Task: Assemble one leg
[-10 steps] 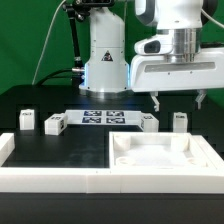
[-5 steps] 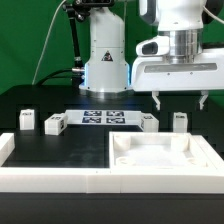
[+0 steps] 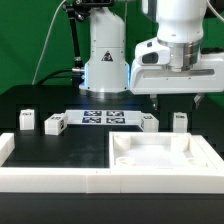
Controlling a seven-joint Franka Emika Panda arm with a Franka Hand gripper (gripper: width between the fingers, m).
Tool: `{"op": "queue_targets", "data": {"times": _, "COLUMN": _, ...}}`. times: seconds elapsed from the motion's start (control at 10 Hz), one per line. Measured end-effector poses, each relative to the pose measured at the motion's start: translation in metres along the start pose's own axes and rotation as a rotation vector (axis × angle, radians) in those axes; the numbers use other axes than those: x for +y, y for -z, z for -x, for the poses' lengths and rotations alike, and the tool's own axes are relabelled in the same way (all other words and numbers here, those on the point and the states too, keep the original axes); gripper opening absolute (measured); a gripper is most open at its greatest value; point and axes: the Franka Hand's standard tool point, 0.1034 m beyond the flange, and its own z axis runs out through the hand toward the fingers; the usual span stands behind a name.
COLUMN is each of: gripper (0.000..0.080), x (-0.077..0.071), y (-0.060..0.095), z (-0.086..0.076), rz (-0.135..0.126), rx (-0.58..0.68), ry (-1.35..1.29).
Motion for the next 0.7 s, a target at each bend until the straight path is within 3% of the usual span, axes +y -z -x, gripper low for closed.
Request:
{"op": "queue_targets", "data": {"times": 0.1, "gripper": 0.0649, "x": 0.001, "y": -0.003, "z": 0.006, "rz": 0.004, "rx": -0.103, "ry": -0.006}}
{"op": "queue_targets", "data": {"times": 0.3, "gripper": 0.0649, "x": -0.001, "y": -0.008, "z": 0.002, "rz": 0.003, "rx": -0.222, "ry": -0.014}}
{"op": "queue_targets", "data": {"times": 0.7, "gripper": 0.0649, "x": -0.016, "y": -0.019, "z": 0.013, "rz": 0.044, "rx": -0.671, "ry": -0.046}}
